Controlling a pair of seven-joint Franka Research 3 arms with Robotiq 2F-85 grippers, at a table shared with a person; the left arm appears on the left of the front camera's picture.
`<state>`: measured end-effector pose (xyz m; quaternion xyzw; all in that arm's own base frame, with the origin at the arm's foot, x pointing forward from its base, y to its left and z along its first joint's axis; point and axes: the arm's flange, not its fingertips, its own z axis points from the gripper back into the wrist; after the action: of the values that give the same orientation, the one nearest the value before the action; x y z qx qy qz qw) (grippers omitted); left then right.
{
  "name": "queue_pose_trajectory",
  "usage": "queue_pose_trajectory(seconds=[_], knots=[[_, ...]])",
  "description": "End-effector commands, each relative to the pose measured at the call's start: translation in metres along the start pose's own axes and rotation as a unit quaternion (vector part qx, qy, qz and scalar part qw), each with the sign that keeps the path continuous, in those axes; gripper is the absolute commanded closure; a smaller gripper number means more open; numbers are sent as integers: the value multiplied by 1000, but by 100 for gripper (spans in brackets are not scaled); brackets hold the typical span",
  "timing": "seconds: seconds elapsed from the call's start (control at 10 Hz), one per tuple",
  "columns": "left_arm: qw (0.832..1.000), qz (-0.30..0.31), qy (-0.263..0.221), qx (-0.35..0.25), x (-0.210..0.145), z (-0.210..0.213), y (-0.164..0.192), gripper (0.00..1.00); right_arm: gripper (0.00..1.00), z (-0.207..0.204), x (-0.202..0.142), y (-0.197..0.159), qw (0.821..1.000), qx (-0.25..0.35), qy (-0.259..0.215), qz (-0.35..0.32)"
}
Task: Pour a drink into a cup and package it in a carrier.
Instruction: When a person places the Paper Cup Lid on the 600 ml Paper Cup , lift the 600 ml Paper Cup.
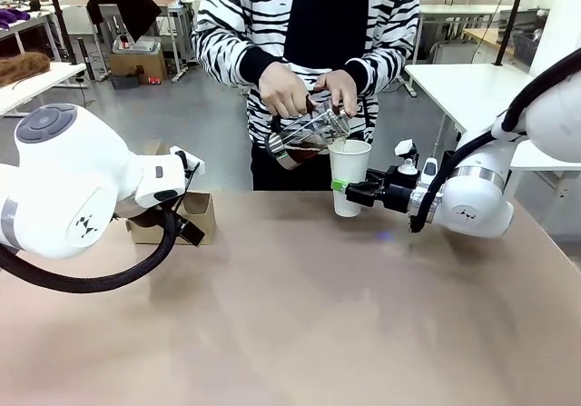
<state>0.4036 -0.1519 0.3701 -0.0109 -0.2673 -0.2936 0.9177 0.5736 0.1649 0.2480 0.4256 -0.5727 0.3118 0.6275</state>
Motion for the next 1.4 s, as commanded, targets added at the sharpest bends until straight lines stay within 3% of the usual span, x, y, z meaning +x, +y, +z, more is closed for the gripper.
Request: queue_pose_trajectory(seconds=[0.0,1.3], knots=[[1000,0,-1,-1,0,0,0,0,20,-3,2,2,1000,-5,-8,-2],[1000,0,-1,-1,0,0,0,0,20,-3,2,2,1000,-5,-8,-2]])
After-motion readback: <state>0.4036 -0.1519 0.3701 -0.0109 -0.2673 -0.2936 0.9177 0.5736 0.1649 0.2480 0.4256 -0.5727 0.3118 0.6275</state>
